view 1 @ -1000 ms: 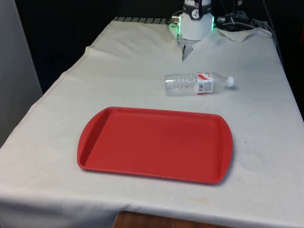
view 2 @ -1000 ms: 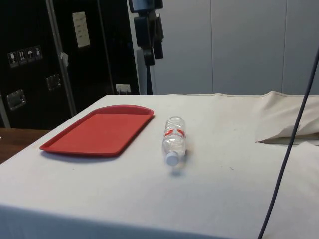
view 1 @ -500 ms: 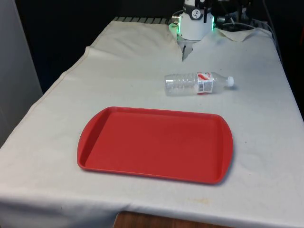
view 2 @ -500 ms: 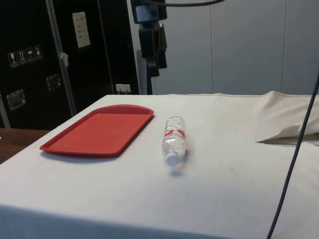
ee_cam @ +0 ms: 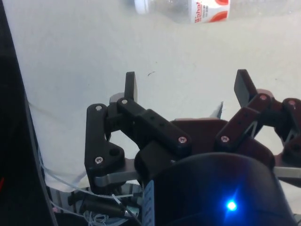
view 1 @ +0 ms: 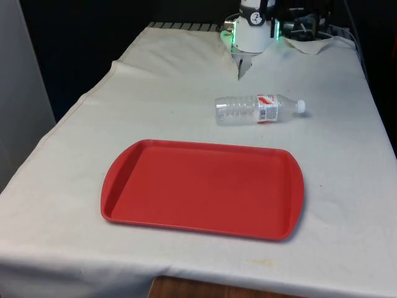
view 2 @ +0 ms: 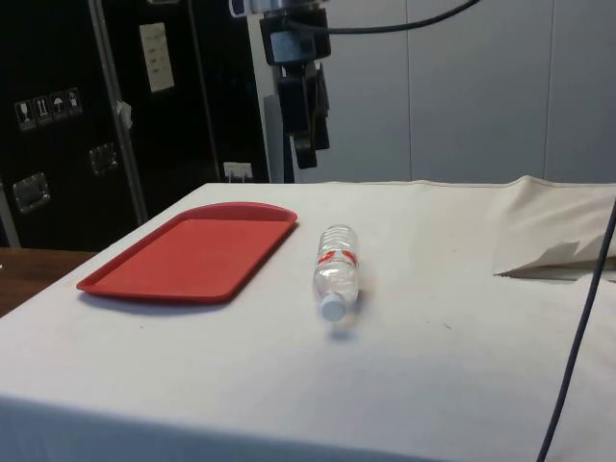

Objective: Place the bottle upright on the tray.

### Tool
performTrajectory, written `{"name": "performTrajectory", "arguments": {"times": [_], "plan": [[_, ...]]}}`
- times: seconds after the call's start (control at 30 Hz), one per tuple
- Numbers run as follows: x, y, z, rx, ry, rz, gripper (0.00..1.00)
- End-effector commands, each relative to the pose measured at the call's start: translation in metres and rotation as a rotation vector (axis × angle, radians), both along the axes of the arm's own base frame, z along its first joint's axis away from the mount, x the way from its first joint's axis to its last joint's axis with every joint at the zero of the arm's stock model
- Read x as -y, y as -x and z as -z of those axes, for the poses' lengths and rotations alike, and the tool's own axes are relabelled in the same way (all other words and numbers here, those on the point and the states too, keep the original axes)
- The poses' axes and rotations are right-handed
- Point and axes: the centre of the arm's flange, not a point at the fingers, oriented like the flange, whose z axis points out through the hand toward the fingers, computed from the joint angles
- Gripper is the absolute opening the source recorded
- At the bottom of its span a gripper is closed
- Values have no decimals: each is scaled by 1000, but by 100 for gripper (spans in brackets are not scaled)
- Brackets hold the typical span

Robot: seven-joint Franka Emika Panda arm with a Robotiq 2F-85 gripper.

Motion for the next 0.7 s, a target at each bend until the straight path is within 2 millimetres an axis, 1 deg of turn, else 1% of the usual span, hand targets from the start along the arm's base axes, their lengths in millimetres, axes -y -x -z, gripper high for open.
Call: {"name": "performTrajectory", "arguments": {"times": [0.0, 0.13, 0.17, 0.4, 0.47, 0.67], "plan": [[-2, 1, 2, 8, 8, 0, 100], [1, 0, 11, 4, 12, -3, 100], [-1, 1, 9, -2, 5, -5, 100], [10, 0, 24, -4, 20, -6, 100], [9, 0, 24, -14, 17, -7, 100], [18, -1, 36, -8, 25, -11, 100]]}}
